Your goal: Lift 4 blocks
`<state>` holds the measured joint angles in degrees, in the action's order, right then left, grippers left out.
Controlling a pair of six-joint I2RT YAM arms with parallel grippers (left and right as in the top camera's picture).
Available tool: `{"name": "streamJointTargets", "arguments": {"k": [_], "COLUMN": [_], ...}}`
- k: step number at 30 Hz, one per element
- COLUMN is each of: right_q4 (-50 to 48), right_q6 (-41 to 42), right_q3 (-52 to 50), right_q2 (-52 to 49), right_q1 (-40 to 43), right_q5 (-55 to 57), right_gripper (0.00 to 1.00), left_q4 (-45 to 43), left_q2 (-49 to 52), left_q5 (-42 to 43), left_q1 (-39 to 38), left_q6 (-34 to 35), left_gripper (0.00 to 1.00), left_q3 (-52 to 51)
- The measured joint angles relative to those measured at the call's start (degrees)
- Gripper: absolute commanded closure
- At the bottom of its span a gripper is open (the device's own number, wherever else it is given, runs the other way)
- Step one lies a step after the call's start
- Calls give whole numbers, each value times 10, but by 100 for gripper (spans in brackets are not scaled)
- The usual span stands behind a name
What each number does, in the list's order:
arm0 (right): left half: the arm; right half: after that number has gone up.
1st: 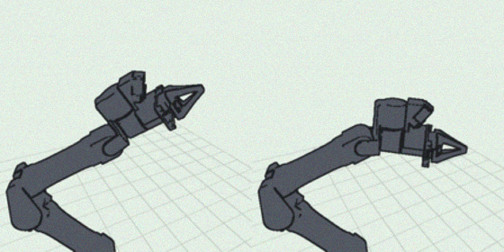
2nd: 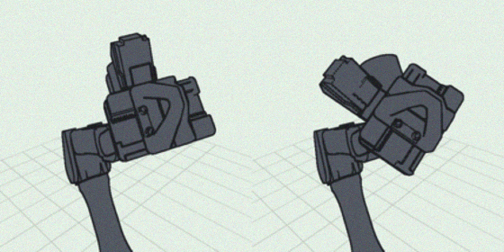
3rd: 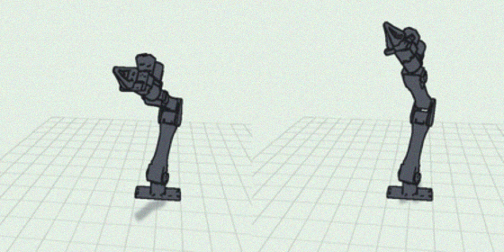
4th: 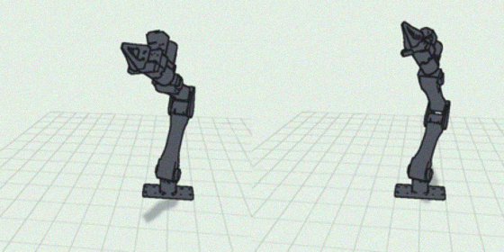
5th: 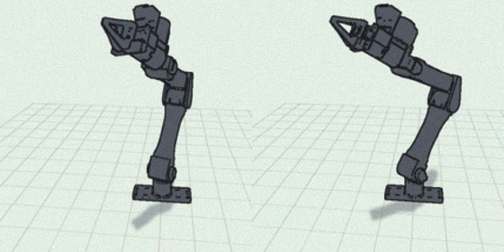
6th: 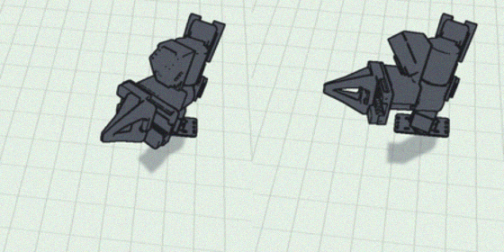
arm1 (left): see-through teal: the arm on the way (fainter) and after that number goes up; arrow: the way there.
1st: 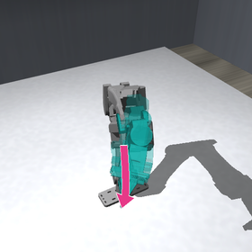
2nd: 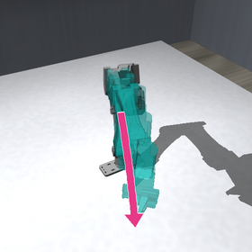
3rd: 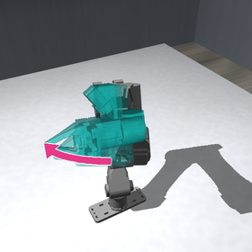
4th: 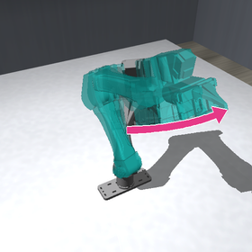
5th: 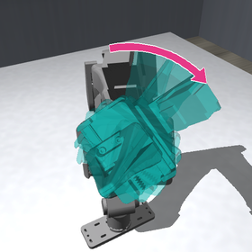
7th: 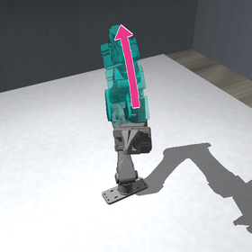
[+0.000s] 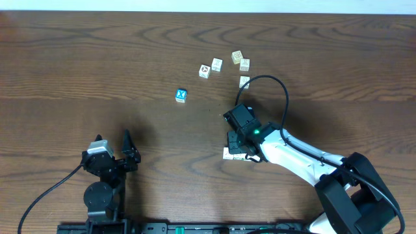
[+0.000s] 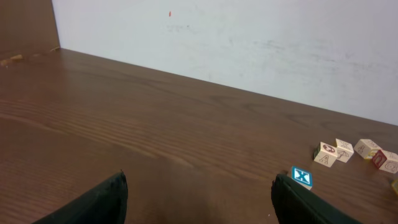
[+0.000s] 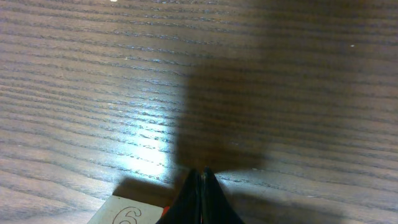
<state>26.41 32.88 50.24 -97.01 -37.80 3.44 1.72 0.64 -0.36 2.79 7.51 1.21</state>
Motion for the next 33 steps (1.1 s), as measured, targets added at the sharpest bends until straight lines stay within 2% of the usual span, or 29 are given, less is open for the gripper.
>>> {"name": "streamJointTargets", "arguments": {"k": [15, 22, 29, 33], "right_q4": [-17, -18, 62, 103], "right_q6": [0, -26, -79, -131], "right_q3": [0, 10, 123, 190], "right_q2": [0, 0, 6, 52], "right_q1": [2, 33, 68, 86], "right_q5": [13, 20, 61, 89], "right_gripper": [99, 99, 99, 99], "left_q4": [0, 0, 0, 0], "left_q2": [0, 0, 0, 0], "left_q5": [0, 0, 0, 0], "left_q1": [0, 0, 0, 0], "left_q6": [0, 0, 0, 0], "left_gripper": [26, 26, 26, 26], "left_q3": [0, 0, 0, 0]}}
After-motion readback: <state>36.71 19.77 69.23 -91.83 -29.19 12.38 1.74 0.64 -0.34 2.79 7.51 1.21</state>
